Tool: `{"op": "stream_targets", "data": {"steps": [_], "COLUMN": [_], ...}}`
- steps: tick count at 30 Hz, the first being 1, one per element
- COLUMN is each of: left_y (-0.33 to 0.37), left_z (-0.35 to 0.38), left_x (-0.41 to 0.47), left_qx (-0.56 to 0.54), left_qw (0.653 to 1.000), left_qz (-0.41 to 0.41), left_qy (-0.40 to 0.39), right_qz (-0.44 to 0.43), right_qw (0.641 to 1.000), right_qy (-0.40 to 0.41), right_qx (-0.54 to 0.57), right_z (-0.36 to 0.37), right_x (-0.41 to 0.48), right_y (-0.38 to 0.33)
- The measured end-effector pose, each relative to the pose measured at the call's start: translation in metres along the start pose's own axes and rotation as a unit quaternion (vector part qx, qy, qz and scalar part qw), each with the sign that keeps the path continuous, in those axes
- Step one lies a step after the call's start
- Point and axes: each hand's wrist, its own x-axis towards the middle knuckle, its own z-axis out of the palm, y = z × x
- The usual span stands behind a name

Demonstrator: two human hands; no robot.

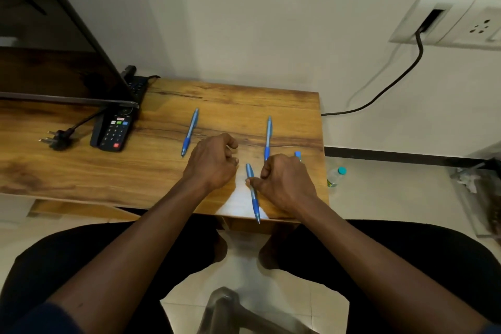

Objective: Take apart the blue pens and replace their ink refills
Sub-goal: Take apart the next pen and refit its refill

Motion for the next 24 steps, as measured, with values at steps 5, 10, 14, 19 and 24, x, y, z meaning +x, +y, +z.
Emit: {"op": "stream_targets", "data": {"steps": [5,10,14,19,24], "left_y": [-0.004,-0.011,-0.014,-0.013,-0.013], "left_z": [-0.002,-0.005,-0.006,-0.004,0.001], "left_x": [0.001,0.001,-0.001,-0.004,-0.006], "left_qx": [-0.007,0.004,0.005,-0.005,0.012], "left_qw": [1.000,0.999,0.999,0.999,1.000], "left_qz": [-0.016,-0.041,-0.041,-0.030,0.011], "left_qy": [0.010,0.021,0.020,0.024,0.023], "right_qz": [0.003,-0.027,-0.036,-0.001,0.006], "right_qw": [1.000,0.998,0.998,0.999,0.996], "right_qy": [-0.005,-0.008,-0.010,-0.006,-0.024], "right_qx": [-0.018,-0.053,-0.051,0.036,0.090], "right_z": [0.002,0.005,0.006,0.002,0.000], "right_x": [-0.002,-0.005,-0.004,0.006,0.014], "right_y": [-0.006,-0.012,-0.015,-0.015,-0.009]}}
